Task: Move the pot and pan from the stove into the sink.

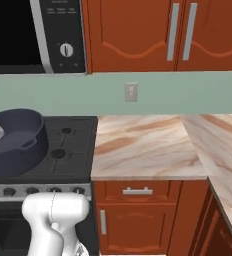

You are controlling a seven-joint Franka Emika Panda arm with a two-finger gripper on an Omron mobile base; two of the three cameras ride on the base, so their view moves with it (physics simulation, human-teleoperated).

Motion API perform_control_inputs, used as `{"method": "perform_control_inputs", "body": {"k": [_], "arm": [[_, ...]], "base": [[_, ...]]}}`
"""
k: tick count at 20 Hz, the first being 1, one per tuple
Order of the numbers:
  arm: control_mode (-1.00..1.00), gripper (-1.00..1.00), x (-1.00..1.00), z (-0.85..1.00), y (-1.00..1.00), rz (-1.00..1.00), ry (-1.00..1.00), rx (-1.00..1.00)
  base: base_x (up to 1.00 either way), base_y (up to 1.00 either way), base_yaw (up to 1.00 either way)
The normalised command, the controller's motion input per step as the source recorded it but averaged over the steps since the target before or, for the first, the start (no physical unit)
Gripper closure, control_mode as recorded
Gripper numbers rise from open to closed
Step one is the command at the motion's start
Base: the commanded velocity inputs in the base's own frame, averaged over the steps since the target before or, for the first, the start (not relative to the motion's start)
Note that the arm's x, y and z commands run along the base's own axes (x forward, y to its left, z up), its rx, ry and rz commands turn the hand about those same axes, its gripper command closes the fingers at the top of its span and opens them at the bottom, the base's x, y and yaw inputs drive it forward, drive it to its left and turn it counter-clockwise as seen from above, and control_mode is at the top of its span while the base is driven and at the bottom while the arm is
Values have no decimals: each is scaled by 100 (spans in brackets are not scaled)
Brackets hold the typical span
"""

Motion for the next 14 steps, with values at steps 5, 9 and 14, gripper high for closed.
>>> {"method": "perform_control_inputs", "body": {"k": [5,9,14], "arm": [[100,100,0,0,0,0,0,0],[100,100,0,0,0,0,0,0],[100,100,0,0,0,0,0,0]], "base": [[-31,-27,-23],[-31,-26,-23],[-34,-16,-25]]}}
